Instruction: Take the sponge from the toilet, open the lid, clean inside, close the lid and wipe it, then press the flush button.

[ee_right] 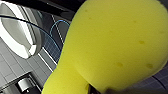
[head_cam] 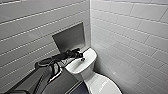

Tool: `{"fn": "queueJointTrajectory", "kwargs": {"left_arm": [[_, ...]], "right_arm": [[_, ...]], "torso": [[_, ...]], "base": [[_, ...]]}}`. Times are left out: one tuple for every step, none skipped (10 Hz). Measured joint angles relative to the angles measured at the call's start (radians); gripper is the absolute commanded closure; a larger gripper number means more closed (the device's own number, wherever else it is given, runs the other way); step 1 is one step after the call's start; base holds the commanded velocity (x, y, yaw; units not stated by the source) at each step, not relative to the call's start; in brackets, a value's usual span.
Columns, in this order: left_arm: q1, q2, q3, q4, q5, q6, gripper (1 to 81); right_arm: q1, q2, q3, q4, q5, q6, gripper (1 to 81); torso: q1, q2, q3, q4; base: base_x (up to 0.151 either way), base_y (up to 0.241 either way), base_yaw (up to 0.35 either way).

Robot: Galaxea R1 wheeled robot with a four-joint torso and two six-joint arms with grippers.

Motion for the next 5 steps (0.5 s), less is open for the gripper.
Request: {"fn": "queueJointTrajectory", "kwargs": {"left_arm": [[0.001,0.017,-0.028,0.008,0.001,0.0,81.1],[0.001,0.038,-0.062,0.028,0.004,0.0,81.1],[0.001,0.058,-0.097,0.044,0.006,0.0,81.1],[0.0,0.075,-0.129,0.065,0.006,0.0,81.1],[-0.001,0.088,-0.15,0.088,0.008,0.0,81.1]], "right_arm": [[0.0,0.0,0.0,0.0,0.0,0.0,81.1],[0.0,0.001,0.0,0.0,0.0,0.0,81.1],[0.0,0.003,0.0,0.0,0.0,0.0,81.1],[0.0,0.003,0.0,0.0,0.0,0.0,81.1],[0.0,0.003,0.0,0.0,0.001,0.0,81.1]], "torso": [[0.0,0.0,0.0,0.0],[0.0,0.0,0.0,0.0],[0.0,0.0,0.0,0.0],[0.0,0.0,0.0,0.0],[0.0,0.0,-0.007,0.0]], "base": [[0.0,0.0,0.0],[0.0,0.0,0.0],[0.0,0.0,0.0],[0.0,0.0,0.0],[0.0,0.0,0.0]]}}
